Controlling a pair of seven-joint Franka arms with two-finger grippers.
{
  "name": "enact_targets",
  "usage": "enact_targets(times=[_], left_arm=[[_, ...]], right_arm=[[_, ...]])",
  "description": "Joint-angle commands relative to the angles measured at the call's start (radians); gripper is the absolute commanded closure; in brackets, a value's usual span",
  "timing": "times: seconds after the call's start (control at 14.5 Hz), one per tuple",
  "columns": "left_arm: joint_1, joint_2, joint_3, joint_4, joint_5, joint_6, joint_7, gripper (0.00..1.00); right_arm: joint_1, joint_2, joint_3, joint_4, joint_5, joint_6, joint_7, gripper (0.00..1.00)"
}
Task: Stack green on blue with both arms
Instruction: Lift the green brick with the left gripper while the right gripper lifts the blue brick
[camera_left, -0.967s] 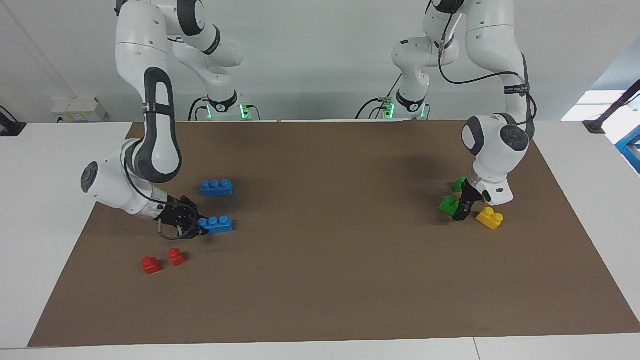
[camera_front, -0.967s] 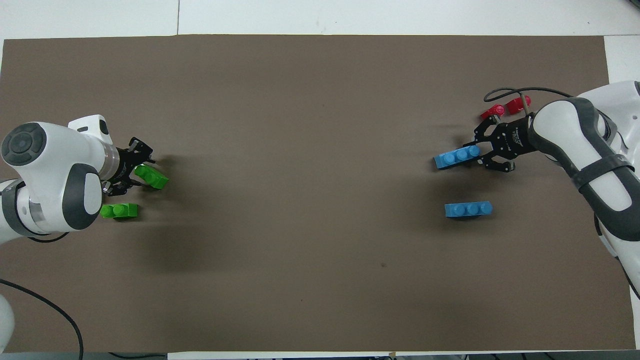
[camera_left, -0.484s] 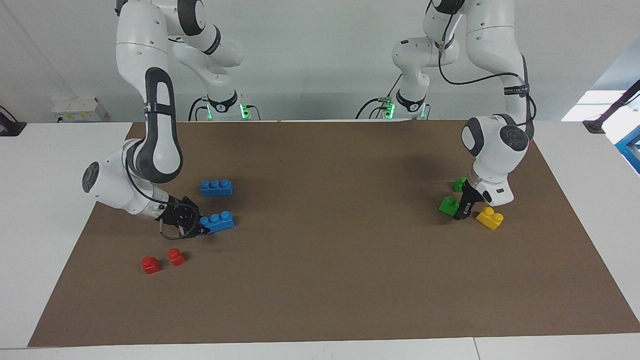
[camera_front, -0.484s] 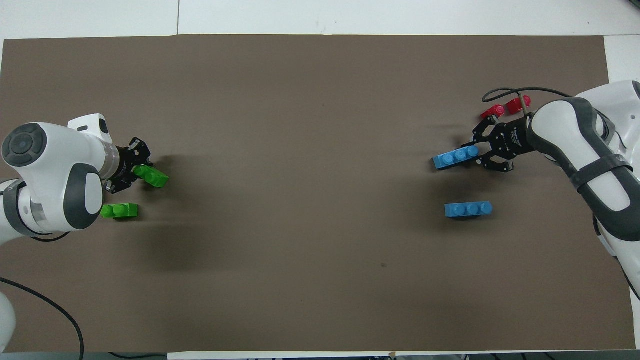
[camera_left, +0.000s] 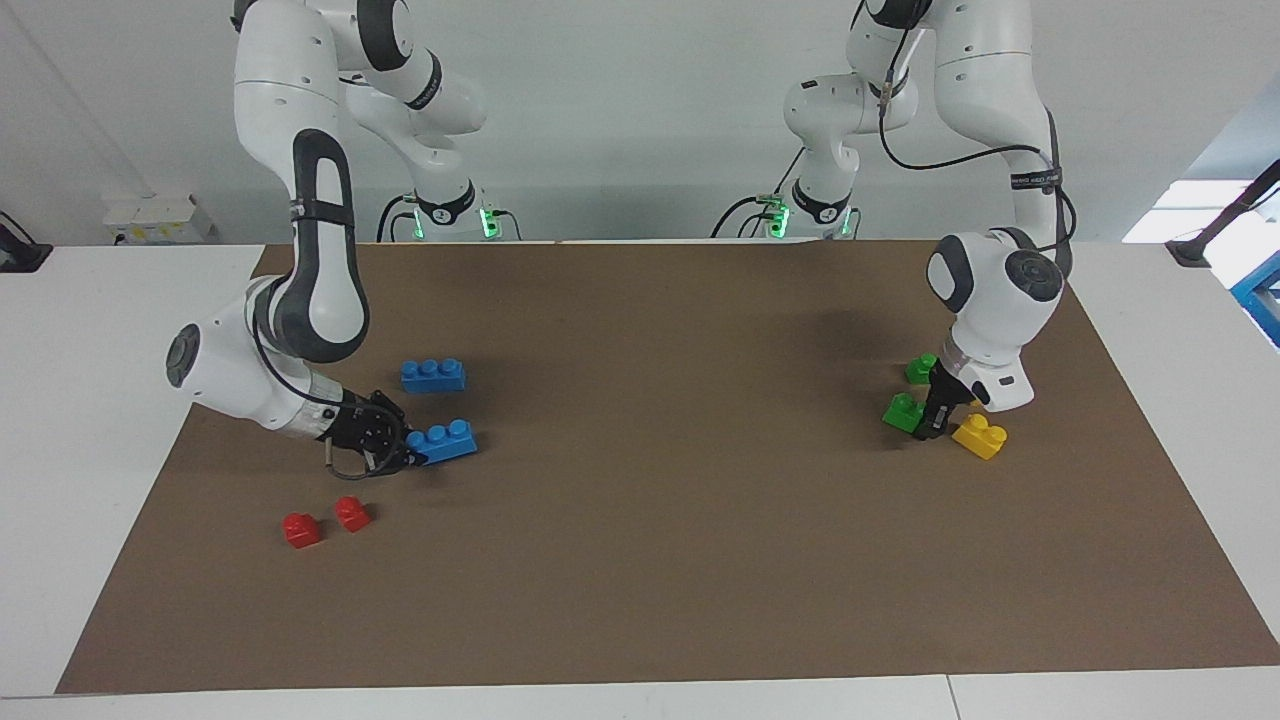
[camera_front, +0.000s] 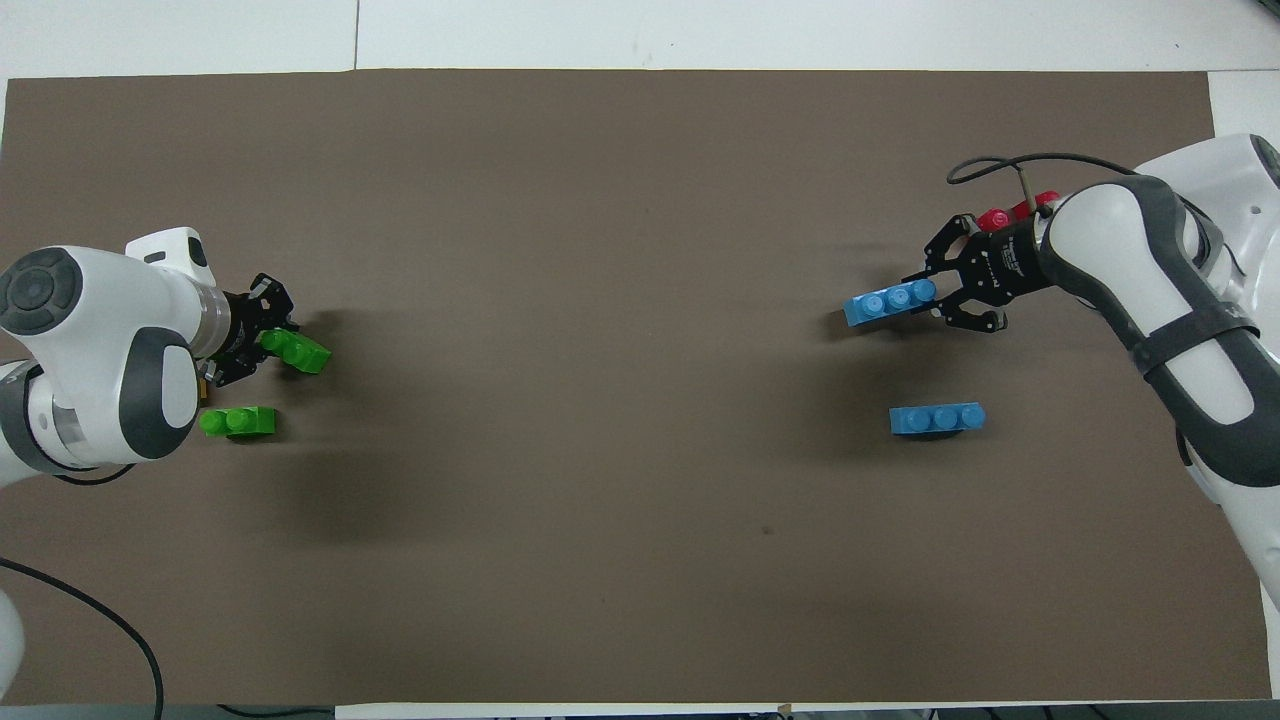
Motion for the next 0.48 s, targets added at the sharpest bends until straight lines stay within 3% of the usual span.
enact_targets(times=[0.0,0.41], left_arm=[[0.008,0.002,-0.003,0.020,-0.009,-0.002,0.002,0.98],[0.009,-0.044,-0.003,0.152,-0.009,-0.229,-0.021,1.00]], right_arm=[[0.063,-0.047,0.008,0.008,0.026,-0.018,0.118,1.00],[0.217,-0.087,0.008,0.008,0.028,0.031,0.360,1.00]])
